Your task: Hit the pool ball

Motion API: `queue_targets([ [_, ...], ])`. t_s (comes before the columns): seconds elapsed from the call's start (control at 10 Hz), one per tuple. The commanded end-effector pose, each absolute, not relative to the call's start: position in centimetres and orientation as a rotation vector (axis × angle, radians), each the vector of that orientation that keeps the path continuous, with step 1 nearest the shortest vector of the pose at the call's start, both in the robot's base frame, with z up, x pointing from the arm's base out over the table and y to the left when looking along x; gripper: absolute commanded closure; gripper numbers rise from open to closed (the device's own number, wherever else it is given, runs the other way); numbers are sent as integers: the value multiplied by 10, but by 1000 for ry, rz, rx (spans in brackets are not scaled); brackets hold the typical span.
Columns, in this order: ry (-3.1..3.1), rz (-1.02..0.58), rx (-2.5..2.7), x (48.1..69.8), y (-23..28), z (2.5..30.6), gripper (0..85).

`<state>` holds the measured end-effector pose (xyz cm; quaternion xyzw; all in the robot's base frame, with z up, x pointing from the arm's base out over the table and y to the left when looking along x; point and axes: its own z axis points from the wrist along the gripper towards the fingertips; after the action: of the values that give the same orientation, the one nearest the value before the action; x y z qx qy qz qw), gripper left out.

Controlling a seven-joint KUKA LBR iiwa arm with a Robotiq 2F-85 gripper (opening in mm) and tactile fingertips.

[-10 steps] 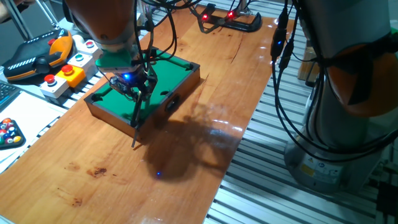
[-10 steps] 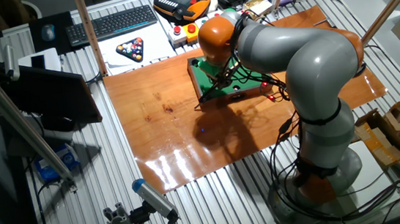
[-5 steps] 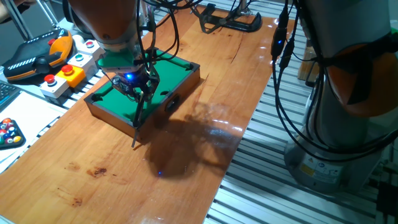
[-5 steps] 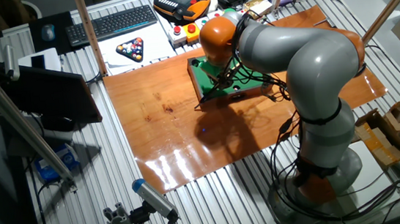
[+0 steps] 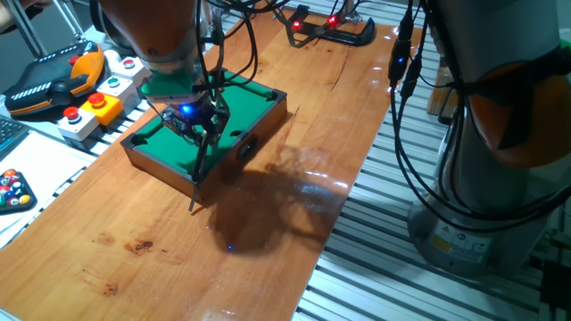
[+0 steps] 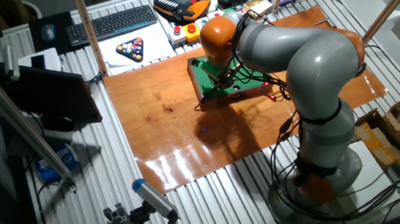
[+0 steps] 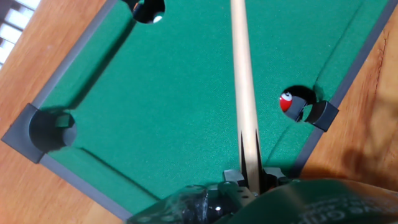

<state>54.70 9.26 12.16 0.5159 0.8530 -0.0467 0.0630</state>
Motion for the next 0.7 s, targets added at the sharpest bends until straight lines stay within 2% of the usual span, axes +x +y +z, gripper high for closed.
queue_targets([
  [0.0,2578,-142,1559,547,92,121,840],
  [0.2,2583,-142,1545,549,85,120,840],
  [0.5,2610,-132,1479,570,60,116,840],
  [0.6,2611,-146,1483,566,65,123,840],
])
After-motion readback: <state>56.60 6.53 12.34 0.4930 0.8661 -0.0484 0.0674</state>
